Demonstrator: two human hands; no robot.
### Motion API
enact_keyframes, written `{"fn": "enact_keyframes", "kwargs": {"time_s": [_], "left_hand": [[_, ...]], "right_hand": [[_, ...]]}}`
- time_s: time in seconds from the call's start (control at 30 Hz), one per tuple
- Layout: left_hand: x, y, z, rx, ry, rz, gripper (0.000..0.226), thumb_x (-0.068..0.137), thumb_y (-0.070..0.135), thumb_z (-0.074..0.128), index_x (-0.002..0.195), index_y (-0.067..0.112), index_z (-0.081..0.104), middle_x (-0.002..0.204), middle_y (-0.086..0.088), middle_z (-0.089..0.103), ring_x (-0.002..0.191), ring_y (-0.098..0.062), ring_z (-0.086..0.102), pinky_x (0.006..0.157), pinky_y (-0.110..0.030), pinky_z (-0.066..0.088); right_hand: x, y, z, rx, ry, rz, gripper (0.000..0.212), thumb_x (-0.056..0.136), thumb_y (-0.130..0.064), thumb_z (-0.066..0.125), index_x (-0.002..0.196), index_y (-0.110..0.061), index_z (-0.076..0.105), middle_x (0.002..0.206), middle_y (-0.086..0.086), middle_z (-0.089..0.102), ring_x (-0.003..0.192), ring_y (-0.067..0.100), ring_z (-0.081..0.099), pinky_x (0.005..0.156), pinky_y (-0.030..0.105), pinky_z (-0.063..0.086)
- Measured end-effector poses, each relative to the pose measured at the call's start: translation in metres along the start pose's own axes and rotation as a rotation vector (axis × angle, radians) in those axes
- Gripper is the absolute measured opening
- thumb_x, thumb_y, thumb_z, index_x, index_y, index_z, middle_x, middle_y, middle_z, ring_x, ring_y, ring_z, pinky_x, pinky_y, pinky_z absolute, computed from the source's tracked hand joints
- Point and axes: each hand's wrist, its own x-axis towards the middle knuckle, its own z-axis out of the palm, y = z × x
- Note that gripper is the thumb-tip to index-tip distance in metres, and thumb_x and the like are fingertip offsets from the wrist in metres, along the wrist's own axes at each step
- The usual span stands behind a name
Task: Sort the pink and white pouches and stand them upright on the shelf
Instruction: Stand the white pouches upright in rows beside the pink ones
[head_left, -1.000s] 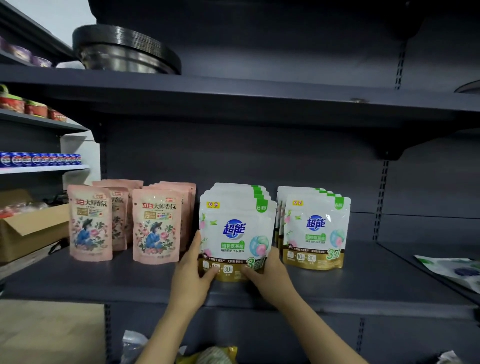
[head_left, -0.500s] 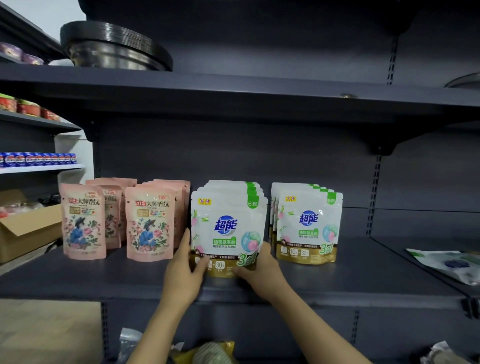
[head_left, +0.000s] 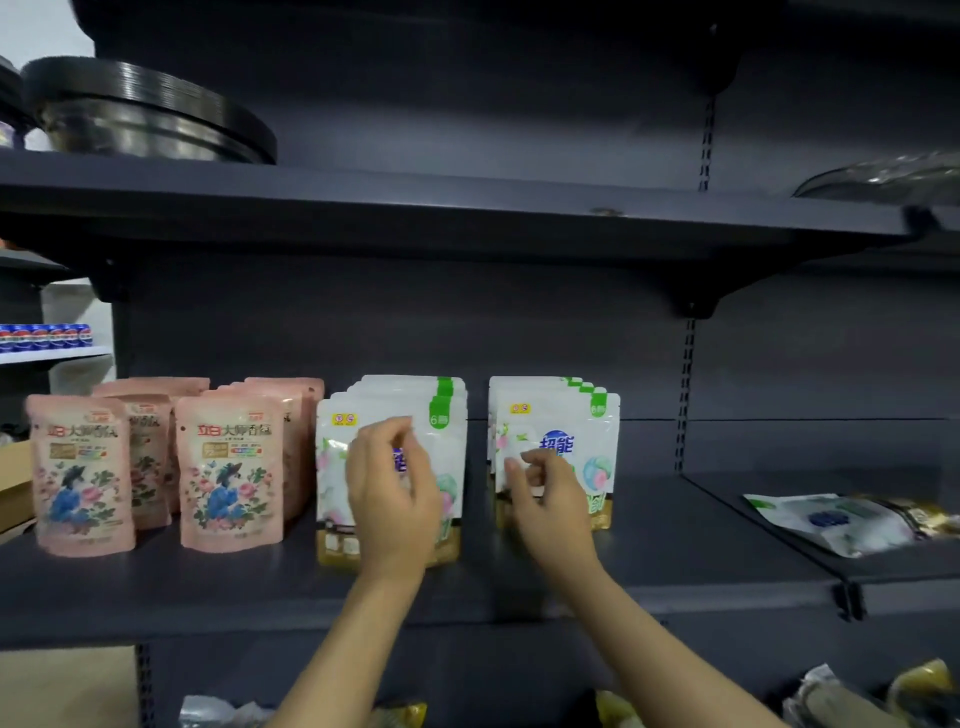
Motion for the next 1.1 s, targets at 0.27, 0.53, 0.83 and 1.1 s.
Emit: {"fn": "enact_keyframes", "kwargs": {"time_s": [0.27,0.53,0.83,1.1], "left_hand": [[-0.038,0.075,0.137,-0.204,-0.273,0.079,0.017,0.088,0.012,0.044,0.096,0.004,0.058,0.088,-0.003,0.059,0.079,-0.009,0.050,0.073,-0.017,0.040],[-0.107,0.113,0.253,-0.083,-1.011,-0.292,0.034,0.091,0.020,0.050,0.125,0.016,0.045,0.116,-0.006,0.059,0.101,-0.022,0.058,0.078,-0.024,0.040],[-0.166,0.125,0.324,0.104,-1.519,0.071,0.034,0.075,0.013,0.049,0.106,0.018,0.061,0.117,-0.009,0.062,0.105,-0.031,0.059,0.086,-0.037,0.052],[-0.174,0.119,0.342,0.397,-1.291,0.380,0.037,0.086,0.003,0.044,0.111,0.017,0.067,0.114,-0.009,0.065,0.110,-0.030,0.055,0.095,-0.034,0.040]], "right_hand": [[0.040,0.029,-0.113,-0.196,0.225,-0.058,0.020,0.096,-0.024,0.046,0.082,-0.013,0.054,0.082,0.002,0.056,0.072,0.014,0.051,0.063,0.024,0.036],[0.048,0.101,-0.224,-0.440,0.248,0.088,0.022,0.096,-0.013,0.044,0.074,-0.009,0.047,0.077,0.006,0.051,0.071,0.020,0.045,0.057,0.024,0.022],[0.060,0.159,-0.288,-0.470,0.288,0.248,0.022,0.095,-0.007,0.041,0.083,-0.003,0.059,0.080,0.007,0.056,0.075,0.025,0.050,0.053,0.026,0.025],[0.075,0.167,-0.301,-0.463,0.380,0.252,0.030,0.097,-0.016,0.042,0.069,-0.008,0.046,0.067,0.000,0.045,0.070,0.022,0.044,0.057,0.030,0.019]]}}
